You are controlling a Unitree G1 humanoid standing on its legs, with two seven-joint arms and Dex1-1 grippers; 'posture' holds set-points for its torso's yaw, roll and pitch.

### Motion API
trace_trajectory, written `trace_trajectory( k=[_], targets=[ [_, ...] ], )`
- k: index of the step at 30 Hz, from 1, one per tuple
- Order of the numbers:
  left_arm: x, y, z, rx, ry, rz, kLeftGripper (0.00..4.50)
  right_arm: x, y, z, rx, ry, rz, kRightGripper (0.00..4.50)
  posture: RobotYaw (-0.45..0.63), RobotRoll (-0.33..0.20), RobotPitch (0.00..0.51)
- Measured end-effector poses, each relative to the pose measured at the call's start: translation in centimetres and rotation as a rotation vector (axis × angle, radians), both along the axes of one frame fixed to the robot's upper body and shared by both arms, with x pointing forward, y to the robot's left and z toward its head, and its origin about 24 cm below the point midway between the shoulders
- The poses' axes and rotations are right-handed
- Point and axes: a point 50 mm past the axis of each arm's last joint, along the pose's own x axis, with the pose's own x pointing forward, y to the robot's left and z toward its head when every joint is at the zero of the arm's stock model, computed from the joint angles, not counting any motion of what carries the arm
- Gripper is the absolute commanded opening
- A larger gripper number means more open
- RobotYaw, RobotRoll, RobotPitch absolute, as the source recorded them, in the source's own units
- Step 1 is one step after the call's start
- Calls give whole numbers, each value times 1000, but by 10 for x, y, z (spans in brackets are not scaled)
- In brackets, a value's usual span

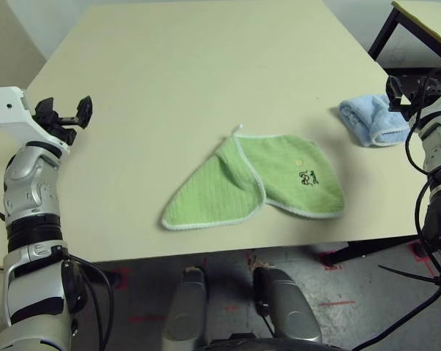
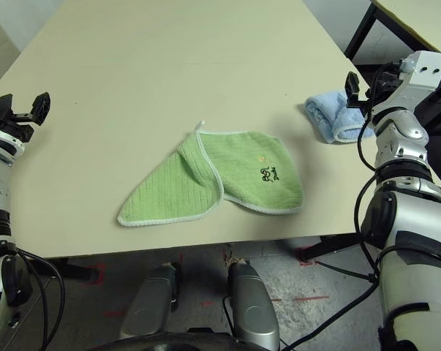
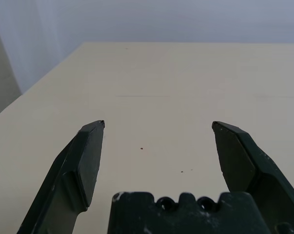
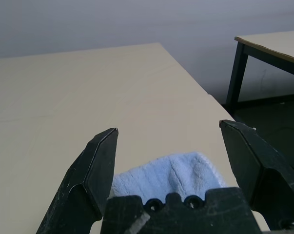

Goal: Fold the towel and set it aside.

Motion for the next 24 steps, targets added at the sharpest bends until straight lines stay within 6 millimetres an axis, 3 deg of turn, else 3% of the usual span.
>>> trace_trajectory(
  k=[9, 14, 19, 24],
  targets=[
    [-4, -2, -1, 14, 2, -9, 4500, 0, 0, 0, -1, 2, 1, 4480, 137, 0, 105],
    [-3, -13, 2, 10, 21, -120, 4500, 1, 3, -2, -6, 23, 49, 4480, 127, 0, 105],
    [-3, -45, 17, 22, 44, -371, 4500, 5, 11, 0, -10, 85, 161, 4480, 116, 0, 105],
    [-15, -99, 27, 102, 157, -750, 4500, 10, 23, 7, -41, 184, 323, 4480, 104, 0, 107]
  ],
)
